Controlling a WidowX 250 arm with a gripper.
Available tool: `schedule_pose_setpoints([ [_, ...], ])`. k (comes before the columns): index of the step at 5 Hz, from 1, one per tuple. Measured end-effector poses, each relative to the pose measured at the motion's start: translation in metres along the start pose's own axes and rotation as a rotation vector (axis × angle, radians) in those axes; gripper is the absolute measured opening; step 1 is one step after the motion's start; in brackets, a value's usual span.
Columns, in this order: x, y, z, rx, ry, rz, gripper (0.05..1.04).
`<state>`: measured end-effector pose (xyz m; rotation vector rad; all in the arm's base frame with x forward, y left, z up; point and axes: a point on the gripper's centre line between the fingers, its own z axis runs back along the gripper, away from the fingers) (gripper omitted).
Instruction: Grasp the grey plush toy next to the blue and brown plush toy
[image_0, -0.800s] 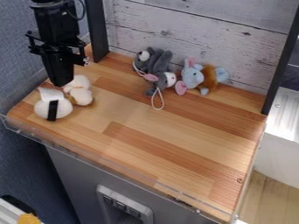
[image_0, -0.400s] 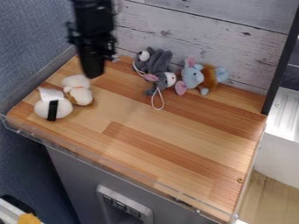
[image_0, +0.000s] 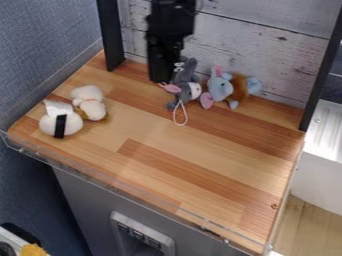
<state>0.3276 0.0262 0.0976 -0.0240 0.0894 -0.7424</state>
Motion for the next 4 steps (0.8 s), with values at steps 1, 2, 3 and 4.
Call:
schedule_pose_setpoints([
  [1, 0.026, 0.001, 0.000, 0.009, 0.007, -0.133, 0.526],
  [2, 0.043, 0.009, 0.003, 0.018, 0.009, -0.116, 0.838],
  [3, 0.051, 0.016, 0.006, 0.015, 0.012, 0.017, 0.989],
  [4, 0.058, 0.022, 0.010, 0.015, 0.012, 0.171, 0.991],
])
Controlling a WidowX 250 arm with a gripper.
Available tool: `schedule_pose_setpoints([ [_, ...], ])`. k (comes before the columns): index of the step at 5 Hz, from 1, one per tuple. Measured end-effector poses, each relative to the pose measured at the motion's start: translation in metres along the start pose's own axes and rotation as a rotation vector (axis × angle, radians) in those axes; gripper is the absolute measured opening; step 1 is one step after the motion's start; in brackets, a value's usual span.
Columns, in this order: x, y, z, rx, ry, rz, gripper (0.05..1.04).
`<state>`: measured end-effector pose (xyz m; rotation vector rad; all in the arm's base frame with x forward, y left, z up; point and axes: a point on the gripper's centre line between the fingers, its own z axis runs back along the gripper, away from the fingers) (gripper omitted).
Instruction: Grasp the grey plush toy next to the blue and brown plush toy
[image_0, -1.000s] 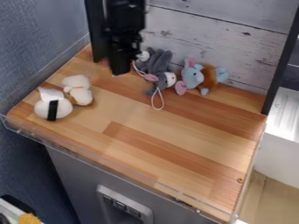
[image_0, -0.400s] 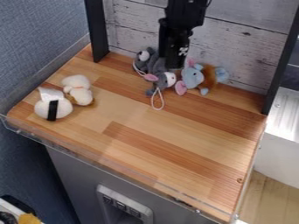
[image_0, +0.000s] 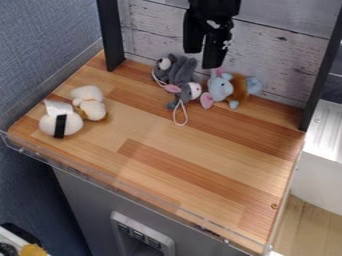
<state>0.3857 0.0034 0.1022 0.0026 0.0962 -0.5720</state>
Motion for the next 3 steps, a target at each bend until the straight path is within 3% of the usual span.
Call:
schedule_pose_setpoints([
  [1, 0.0033, 0.0030, 0.0045, 0.000, 0.000, 0.097, 0.990],
  [2, 0.0021, 0.0059, 0.0067, 0.001, -0.003, 0.108, 0.991],
  [3, 0.0002, 0.0083, 0.0036, 0.001, -0.002, 0.037, 0.993],
])
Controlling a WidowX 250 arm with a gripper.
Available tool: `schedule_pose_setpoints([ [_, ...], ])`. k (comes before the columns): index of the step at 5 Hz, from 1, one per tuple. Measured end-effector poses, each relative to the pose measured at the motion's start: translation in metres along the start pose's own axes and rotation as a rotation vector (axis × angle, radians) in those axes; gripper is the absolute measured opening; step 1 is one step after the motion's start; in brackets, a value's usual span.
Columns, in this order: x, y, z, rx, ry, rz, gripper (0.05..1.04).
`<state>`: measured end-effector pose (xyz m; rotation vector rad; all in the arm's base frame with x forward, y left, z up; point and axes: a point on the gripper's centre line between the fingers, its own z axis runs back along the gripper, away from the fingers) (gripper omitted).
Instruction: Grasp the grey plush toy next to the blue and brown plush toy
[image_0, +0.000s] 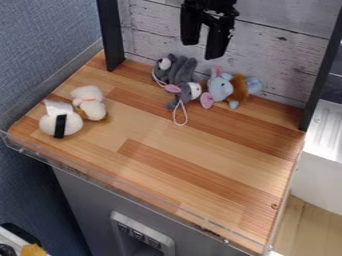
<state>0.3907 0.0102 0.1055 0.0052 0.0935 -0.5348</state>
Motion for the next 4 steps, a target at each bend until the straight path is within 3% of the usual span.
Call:
schedule_pose_setpoints([
  [2, -0.001, 0.008, -0.037, 0.022, -0.010, -0.190, 0.993],
  [4, -0.002, 0.017, -0.075, 0.034, -0.029, -0.165, 0.993],
])
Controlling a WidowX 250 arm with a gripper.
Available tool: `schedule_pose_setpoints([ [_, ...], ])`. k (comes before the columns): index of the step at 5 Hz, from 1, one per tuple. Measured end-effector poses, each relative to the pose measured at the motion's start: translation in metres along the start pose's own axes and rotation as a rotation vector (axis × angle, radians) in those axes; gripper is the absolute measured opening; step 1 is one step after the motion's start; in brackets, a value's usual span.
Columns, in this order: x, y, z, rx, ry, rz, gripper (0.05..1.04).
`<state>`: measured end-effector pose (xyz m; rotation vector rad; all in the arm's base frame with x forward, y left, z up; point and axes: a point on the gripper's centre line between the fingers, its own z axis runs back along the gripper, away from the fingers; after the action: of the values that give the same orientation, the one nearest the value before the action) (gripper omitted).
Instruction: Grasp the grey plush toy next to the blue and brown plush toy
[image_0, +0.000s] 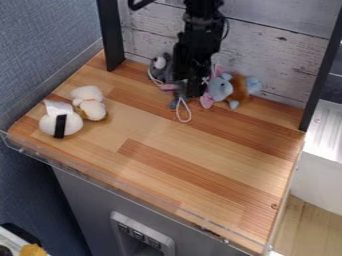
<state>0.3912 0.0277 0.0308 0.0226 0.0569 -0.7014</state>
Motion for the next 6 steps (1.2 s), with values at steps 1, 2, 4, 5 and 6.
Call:
schedule_pose_setpoints([
  [1, -0.0007, 0.0015, -0.0062, 0.007, -0.014, 0.068, 0.993],
  [2, -0.0005, 0.0020, -0.0085, 0.010, -0.021, 0.137, 0.993],
  [4, 0.0002, 0.0014, -0.0109, 0.013, -0.028, 0.167, 0.993],
  [5, 0.0000, 0.0011, -0.0115, 0.012, -0.025, 0.124, 0.993],
  [6, 0.0023, 0.0029, -0.0102, 0.020, -0.031, 0.062, 0.993],
])
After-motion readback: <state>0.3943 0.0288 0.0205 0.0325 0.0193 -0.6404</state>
